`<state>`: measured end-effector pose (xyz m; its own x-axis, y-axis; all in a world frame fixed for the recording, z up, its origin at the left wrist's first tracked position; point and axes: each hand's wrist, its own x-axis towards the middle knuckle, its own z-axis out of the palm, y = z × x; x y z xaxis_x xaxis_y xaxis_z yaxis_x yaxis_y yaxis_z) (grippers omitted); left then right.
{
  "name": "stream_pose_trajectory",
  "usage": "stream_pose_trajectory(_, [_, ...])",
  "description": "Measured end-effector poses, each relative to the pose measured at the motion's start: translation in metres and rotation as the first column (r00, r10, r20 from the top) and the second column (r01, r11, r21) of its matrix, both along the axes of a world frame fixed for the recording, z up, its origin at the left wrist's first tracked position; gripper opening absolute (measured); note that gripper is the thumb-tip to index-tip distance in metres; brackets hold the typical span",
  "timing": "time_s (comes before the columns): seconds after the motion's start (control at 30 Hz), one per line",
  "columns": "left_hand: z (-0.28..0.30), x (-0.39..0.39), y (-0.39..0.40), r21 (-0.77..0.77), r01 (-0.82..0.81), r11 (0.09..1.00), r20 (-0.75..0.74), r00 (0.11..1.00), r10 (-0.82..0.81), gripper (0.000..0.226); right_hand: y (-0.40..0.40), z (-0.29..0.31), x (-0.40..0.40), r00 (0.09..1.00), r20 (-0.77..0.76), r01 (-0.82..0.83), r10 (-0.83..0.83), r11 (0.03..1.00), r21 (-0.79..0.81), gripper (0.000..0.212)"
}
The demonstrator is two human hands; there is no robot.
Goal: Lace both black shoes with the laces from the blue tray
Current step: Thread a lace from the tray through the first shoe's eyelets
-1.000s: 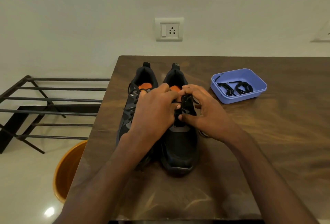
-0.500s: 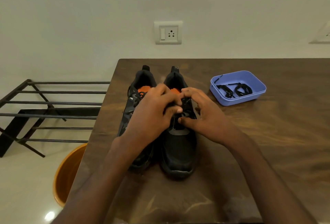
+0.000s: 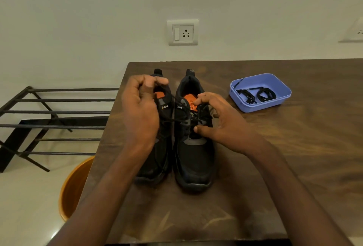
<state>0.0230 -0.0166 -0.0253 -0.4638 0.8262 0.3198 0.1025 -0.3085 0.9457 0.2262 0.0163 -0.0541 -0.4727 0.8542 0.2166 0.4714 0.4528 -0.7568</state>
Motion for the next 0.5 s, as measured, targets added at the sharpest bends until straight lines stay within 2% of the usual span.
stream_pose_trajectory(0.03, [0.002, 0.0, 0.0, -0.034, 0.084, 0.996, 0.168, 0.983, -0.078, 0.022, 0.0, 0.0, -0.001, 1.0, 0.004, 0.001, -0.001, 1.0, 0.002, 0.061])
stream_pose_trajectory(0.07, [0.003, 0.0, 0.0, -0.077, 0.155, 0.985, 0.219, 0.966, -0.135, 0.023, 0.0, -0.001, -0.002, 1.0, 0.007, -0.001, 0.001, 1.0, 0.001, 0.061])
stream_pose_trajectory(0.1, [0.001, 0.0, 0.0, -0.122, 0.194, 0.973, 0.143, 0.974, -0.176, 0.021, 0.0, 0.0, -0.002, 1.0, 0.007, -0.004, 0.004, 1.0, -0.001, 0.061])
stream_pose_trajectory(0.13, [-0.002, 0.001, -0.001, -0.152, 0.206, 0.967, -0.048, 0.975, -0.216, 0.018, 0.0, 0.0, -0.002, 1.0, 0.004, -0.007, 0.007, 1.0, -0.002, 0.062])
stream_pose_trajectory(0.17, [-0.008, 0.0, 0.0, -0.157, 0.202, 0.967, -0.304, 0.921, -0.242, 0.013, -0.001, 0.0, -0.001, 1.0, -0.002, -0.01, 0.01, 1.0, -0.001, 0.062])
stream_pose_trajectory(0.23, [-0.017, 0.0, 0.002, -0.149, 0.201, 0.968, -0.698, 0.672, -0.247, 0.007, 0.0, 0.0, -0.001, 1.0, -0.003, -0.018, 0.018, 1.0, 0.003, 0.063])
stream_pose_trajectory(0.27, [-0.02, 0.0, 0.003, -0.155, 0.194, 0.969, -0.803, 0.546, -0.238, 0.013, 0.0, 0.0, -0.001, 1.0, 0.002, -0.021, 0.021, 1.0, 0.005, 0.063])
stream_pose_trajectory(0.3, [-0.022, 0.0, 0.004, -0.156, 0.179, 0.971, -0.852, 0.472, -0.224, 0.02, 0.0, 0.0, -0.001, 1.0, 0.007, -0.023, 0.023, 1.0, 0.006, 0.063])
stream_pose_trajectory(0.33, [-0.022, 0.0, 0.005, -0.143, 0.163, 0.976, -0.873, 0.444, -0.202, 0.023, 0.001, -0.001, -0.001, 1.0, 0.013, -0.019, 0.019, 1.0, 0.005, 0.063])
stream_pose_trajectory(0.5, [-0.017, -0.002, 0.004, -0.036, 0.145, 0.989, -0.927, 0.364, -0.087, 0.018, 0.002, -0.002, 0.0, 0.999, 0.034, -0.007, 0.008, 1.0, -0.002, 0.064])
